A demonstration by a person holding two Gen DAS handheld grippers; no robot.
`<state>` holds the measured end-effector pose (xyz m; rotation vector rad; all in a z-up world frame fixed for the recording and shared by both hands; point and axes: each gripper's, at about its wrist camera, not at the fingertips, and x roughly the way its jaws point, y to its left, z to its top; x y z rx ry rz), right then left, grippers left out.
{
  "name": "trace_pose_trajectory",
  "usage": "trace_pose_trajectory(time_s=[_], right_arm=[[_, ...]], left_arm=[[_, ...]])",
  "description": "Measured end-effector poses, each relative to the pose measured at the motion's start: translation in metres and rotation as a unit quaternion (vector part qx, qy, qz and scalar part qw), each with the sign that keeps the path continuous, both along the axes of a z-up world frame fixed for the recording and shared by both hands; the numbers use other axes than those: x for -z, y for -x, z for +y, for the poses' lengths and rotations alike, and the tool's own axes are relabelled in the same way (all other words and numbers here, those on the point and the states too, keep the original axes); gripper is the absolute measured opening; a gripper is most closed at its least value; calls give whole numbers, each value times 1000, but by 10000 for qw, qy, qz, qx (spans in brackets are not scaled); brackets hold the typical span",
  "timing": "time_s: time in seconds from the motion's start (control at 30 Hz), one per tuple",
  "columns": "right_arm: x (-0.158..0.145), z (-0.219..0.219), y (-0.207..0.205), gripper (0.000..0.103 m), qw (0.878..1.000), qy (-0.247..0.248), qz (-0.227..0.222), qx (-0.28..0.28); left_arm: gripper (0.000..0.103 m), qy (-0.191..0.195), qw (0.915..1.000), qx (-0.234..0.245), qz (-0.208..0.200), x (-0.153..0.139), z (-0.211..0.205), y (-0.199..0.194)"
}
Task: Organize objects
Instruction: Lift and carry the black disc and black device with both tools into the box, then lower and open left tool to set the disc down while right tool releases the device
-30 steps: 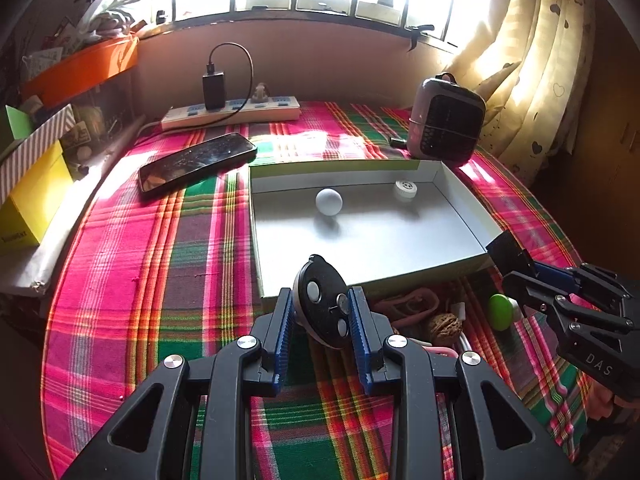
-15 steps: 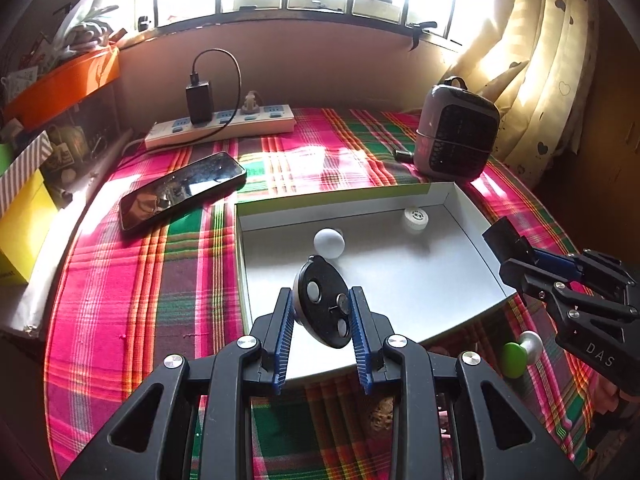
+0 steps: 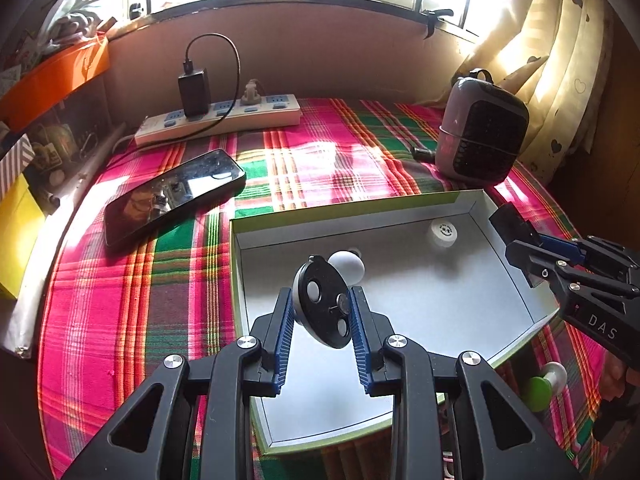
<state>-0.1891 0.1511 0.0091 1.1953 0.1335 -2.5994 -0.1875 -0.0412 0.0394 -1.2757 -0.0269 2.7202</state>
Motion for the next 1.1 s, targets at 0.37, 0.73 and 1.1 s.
trace_pose_trajectory(time_s=[0.37,0.73,1.1], right_arm=[[14,-5,24,28,9997,-89,-237,68],[23,-10,34,28,9992,-200,-342,105],[30,-14,38,28,9988,-280,-398,95]], left_arm=[[25,80,9998,-34,-176,15,-2,22],[25,157,9995,14,-257,23,2,34],[26,165,9996,20,-243,23,4,38]])
